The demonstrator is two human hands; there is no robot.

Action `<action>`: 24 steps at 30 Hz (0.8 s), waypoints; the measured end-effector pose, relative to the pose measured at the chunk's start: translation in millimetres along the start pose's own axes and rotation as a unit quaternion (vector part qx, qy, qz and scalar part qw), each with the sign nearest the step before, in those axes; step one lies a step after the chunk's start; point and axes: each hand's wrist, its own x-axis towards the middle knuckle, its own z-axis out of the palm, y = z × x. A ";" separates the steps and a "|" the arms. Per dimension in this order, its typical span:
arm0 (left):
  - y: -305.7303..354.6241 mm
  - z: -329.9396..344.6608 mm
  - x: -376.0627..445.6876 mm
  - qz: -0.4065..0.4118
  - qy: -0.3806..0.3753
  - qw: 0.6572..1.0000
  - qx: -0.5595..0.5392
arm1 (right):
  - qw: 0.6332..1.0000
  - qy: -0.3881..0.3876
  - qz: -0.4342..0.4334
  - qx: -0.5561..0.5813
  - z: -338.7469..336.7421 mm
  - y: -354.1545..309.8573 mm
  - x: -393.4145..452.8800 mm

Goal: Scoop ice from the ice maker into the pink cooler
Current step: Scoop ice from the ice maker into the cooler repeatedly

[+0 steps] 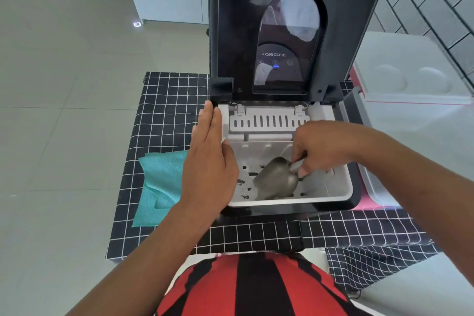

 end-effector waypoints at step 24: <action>-4.4 2.8 0.8 0.007 0.012 1.000 -0.003 | 0.968 -0.021 0.017 0.248 15.1 5.3 15.7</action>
